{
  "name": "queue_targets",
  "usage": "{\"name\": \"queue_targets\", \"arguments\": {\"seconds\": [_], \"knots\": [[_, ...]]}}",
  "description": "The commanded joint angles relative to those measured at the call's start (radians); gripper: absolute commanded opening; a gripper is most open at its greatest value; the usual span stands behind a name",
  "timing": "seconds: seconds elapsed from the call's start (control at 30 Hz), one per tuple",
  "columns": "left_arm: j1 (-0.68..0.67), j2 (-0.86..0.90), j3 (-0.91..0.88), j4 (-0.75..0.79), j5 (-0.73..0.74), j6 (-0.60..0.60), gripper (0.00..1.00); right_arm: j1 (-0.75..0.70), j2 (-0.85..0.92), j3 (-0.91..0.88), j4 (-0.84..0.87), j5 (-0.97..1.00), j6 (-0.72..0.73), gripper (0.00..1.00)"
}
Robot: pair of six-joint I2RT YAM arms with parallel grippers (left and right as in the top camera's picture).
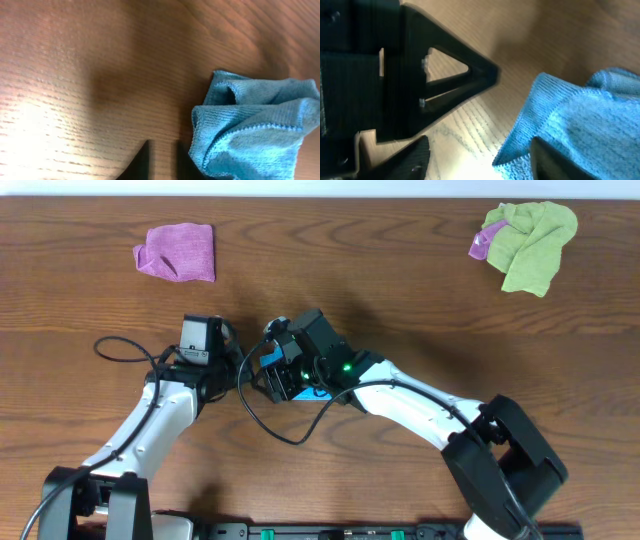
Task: Fold the cloth
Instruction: 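Fold the right end toward the left gripper with the right gripper, then release the right gripper and retract the right arm to the side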
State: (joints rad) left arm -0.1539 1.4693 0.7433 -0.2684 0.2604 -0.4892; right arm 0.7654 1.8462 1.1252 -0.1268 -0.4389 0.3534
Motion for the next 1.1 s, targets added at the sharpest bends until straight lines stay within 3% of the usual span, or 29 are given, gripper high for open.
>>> {"name": "queue_targets", "arguments": {"seconds": [0.0, 0.03, 0.07, 0.13, 0.3, 0.43, 0.67, 0.87, 1.07], "knots": [[0.005, -0.022, 0.021, -0.006, -0.008, 0.013, 0.48, -0.022, -0.017, 0.023, -0.005, -0.032, -0.011, 0.78], [0.005, -0.028, 0.021, -0.009, -0.008, 0.012, 0.56, -0.036, -0.026, 0.023, -0.013, -0.032, -0.017, 0.85], [0.005, -0.040, 0.021, -0.014, -0.005, 0.010, 0.71, -0.060, -0.042, 0.023, -0.032, -0.028, -0.039, 0.96], [0.005, -0.063, 0.021, -0.016, -0.004, 0.010, 0.98, -0.102, -0.073, 0.023, -0.080, -0.013, -0.077, 0.99], [0.005, -0.127, 0.021, -0.016, 0.017, 0.011, 0.95, -0.226, -0.185, 0.023, -0.221, -0.010, -0.154, 0.99], [0.005, -0.157, 0.021, -0.016, 0.148, 0.006, 0.95, -0.330, -0.335, 0.023, -0.361, 0.004, -0.237, 0.99], [0.005, -0.156, 0.021, -0.026, 0.269, -0.121, 0.95, -0.519, -0.650, 0.002, -0.644, 0.069, -0.358, 0.99], [-0.009, -0.156, 0.015, -0.026, 0.311, -0.156, 0.95, -0.700, -0.954, -0.127, -0.728, 0.065, -0.393, 0.99], [-0.055, -0.156, -0.020, -0.011, 0.309, -0.202, 0.95, -0.772, -1.197, -0.279, -0.813, 0.064, -0.368, 0.99]]}}
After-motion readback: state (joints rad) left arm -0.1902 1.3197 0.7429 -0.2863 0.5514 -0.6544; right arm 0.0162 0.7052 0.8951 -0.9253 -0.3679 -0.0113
